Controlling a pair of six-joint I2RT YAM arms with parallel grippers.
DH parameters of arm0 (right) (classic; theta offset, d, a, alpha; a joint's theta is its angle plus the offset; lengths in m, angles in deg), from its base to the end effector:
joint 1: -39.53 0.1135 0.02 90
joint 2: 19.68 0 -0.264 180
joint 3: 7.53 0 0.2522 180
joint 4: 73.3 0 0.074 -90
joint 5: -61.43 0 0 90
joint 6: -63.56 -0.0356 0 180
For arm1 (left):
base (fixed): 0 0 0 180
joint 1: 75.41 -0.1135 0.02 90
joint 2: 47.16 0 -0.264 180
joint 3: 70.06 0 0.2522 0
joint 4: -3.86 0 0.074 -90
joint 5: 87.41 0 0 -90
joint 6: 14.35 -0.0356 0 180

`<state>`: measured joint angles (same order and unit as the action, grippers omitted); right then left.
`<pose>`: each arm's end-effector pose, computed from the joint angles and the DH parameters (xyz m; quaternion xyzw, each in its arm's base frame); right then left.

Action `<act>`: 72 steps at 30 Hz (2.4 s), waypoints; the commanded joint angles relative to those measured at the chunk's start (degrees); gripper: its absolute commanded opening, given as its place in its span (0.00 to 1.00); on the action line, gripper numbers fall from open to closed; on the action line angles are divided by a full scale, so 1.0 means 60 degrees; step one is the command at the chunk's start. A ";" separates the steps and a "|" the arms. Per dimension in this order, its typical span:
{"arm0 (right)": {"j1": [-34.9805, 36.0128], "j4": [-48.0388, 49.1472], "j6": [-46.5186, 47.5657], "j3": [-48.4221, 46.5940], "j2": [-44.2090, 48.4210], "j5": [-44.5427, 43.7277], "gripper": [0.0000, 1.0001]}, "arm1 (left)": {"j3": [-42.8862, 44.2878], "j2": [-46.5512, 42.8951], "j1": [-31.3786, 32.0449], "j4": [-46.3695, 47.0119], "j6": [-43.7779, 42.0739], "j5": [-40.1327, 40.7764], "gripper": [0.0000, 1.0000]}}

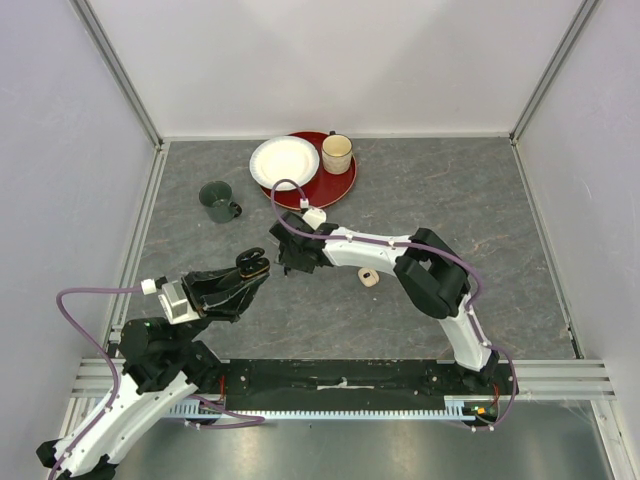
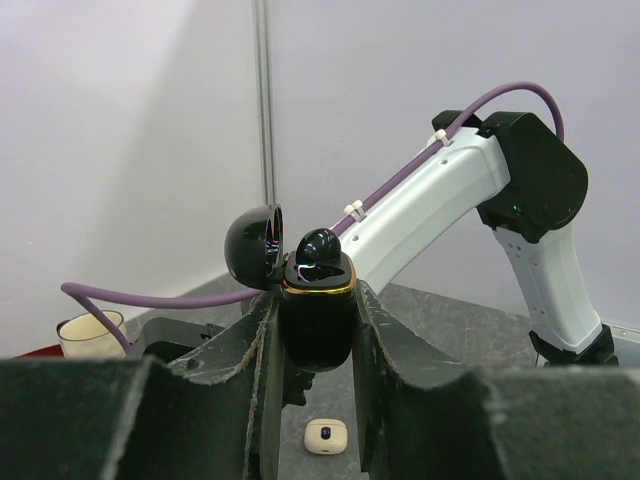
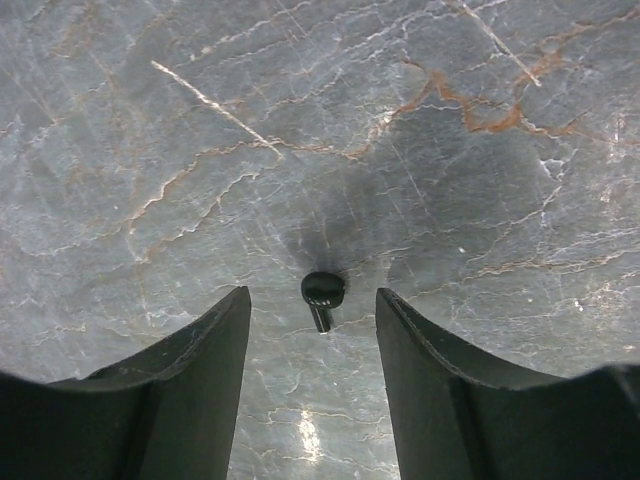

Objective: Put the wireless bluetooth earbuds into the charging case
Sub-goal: Pick up the earbud from the center of the board.

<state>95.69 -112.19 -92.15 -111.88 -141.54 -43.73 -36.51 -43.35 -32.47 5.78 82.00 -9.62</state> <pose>0.2638 0.3767 0.1716 0.1170 0.9425 0.1891 0.2496 0.0448 -0.0520 0.3133 0.2403 0.4310 -0.4092 0.7675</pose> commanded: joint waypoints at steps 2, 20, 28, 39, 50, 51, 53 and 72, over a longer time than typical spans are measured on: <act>0.0044 -0.0075 -0.0400 -0.0357 -0.0197 -0.0066 0.58 | 0.0349 -0.0065 -0.0022 0.0082 -0.0018 0.0189 0.02; 0.0132 -0.0075 -0.0664 -0.0415 -0.0520 -0.0081 0.51 | 0.0261 -0.0137 -0.0022 0.0082 -0.0004 0.0277 0.02; 0.0205 -0.0075 -0.0635 -0.0430 -0.0739 -0.0315 0.45 | 0.0232 -0.0226 -0.0008 0.0096 0.0070 0.0408 0.02; 0.0235 -0.0192 -0.0591 -0.0532 -0.0930 -0.0652 0.40 | 0.0217 -0.0357 -0.0008 0.0082 0.0041 0.0467 0.02; 0.0322 -0.0514 0.0681 -0.0927 -0.1325 -0.0711 0.40 | 0.0144 -0.0445 -0.0008 0.0126 0.0084 0.0540 0.02; 0.0322 -0.0631 0.0771 -0.0957 -0.1354 -0.0769 0.40 | 0.0144 -0.0445 -0.0008 0.0126 0.0084 0.0540 0.02; 0.0381 -0.0647 0.1120 -0.1001 -0.1398 -0.0857 0.40 | 0.0158 -0.0460 -0.0008 0.0126 0.0084 0.0512 0.02; 0.0498 -0.1188 0.2280 -0.1366 -0.2028 -0.1443 0.32 | 0.0202 -0.0402 -0.0023 0.0096 0.0245 0.0555 0.02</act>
<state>98.53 -114.07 -80.56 -119.90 -148.84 -50.41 -36.47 -45.79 -32.47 5.37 82.07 -7.32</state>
